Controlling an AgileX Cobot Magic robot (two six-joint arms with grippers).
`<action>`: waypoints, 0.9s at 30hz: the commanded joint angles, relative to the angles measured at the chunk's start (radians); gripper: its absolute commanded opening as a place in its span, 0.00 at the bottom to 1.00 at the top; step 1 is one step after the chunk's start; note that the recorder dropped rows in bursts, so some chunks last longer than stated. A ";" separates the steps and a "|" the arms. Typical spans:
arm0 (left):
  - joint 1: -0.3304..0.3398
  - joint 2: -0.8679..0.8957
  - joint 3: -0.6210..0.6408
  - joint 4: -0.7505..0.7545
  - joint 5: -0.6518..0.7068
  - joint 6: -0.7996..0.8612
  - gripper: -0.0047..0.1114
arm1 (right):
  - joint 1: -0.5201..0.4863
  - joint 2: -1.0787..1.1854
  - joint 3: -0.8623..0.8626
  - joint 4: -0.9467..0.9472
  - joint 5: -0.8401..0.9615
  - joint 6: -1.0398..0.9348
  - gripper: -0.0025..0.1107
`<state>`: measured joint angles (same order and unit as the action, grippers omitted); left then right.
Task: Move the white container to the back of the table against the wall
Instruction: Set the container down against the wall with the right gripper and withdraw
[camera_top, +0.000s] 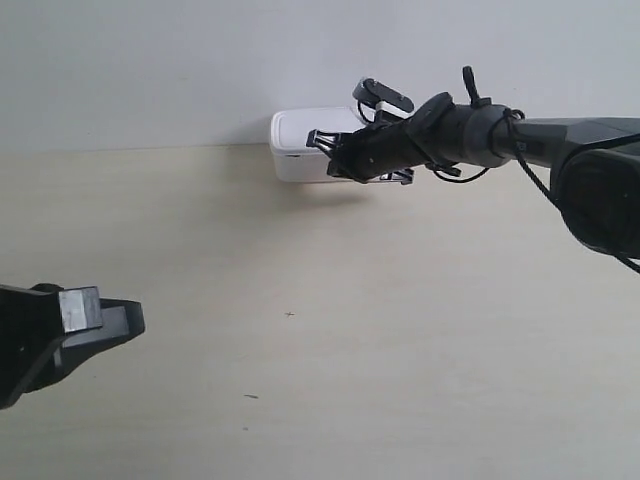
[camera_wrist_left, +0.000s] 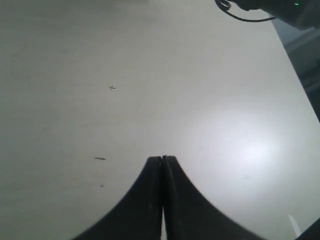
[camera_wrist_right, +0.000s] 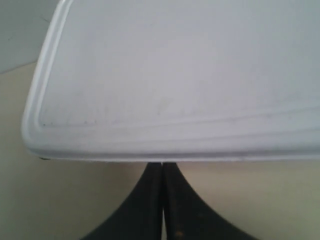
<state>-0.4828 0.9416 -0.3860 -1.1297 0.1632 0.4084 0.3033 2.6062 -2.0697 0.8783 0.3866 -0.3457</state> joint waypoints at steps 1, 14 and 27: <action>-0.007 -0.044 0.011 -0.005 0.028 -0.005 0.04 | -0.013 0.014 -0.043 0.030 -0.013 -0.045 0.02; -0.007 -0.046 0.012 0.001 0.030 -0.005 0.04 | -0.019 0.029 -0.082 0.019 0.028 -0.062 0.02; -0.005 -0.324 0.012 0.073 -0.027 -0.078 0.04 | -0.021 -0.296 -0.032 -0.857 0.336 0.668 0.02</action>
<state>-0.4828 0.6813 -0.3775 -1.0930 0.1339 0.3329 0.2886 2.3956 -2.1314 0.1401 0.7010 0.2094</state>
